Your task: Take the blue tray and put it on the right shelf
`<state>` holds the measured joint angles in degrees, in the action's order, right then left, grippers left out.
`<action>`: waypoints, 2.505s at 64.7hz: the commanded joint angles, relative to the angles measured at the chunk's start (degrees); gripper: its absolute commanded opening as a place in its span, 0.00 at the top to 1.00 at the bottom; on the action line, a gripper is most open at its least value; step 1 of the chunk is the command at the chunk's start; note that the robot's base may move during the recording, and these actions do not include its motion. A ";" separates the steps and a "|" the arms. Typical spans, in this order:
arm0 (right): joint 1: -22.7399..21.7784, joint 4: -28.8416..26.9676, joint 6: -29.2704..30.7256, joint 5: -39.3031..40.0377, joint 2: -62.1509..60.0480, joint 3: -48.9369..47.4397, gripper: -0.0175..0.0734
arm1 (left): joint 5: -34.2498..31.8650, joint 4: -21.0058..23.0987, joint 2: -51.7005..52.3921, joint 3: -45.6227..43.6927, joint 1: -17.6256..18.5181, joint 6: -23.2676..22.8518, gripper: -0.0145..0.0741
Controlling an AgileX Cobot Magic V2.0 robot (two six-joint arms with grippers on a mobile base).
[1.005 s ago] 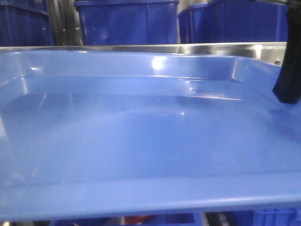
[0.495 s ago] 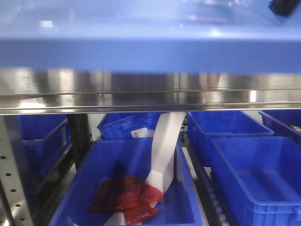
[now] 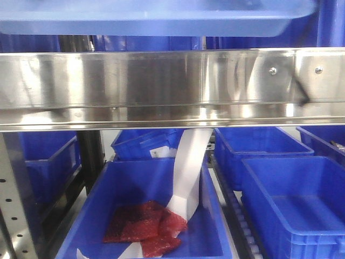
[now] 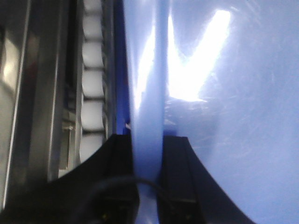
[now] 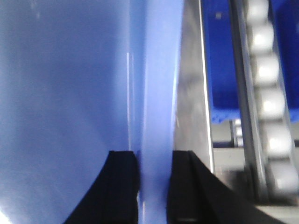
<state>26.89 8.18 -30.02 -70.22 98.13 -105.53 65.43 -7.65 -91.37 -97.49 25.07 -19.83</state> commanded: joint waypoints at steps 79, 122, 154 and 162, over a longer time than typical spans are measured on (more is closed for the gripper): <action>-3.81 -4.94 4.52 10.42 15.22 -19.35 0.25 | -14.74 6.21 -8.97 -5.65 -11.86 0.86 0.44; -4.47 -5.00 4.65 11.25 15.64 -19.35 0.74 | -17.26 5.31 -9.06 -5.65 -13.04 1.15 0.87; 3.16 6.42 4.67 26.45 0.18 -9.48 0.75 | -33.39 8.27 10.45 7.95 -12.29 2.23 0.89; 6.56 9.56 4.67 38.51 -8.57 4.60 0.75 | -42.81 8.16 19.92 19.63 -12.29 2.34 0.89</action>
<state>32.06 14.40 -25.70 -43.24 97.62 -106.15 32.03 0.30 -78.33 -81.13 12.37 -17.71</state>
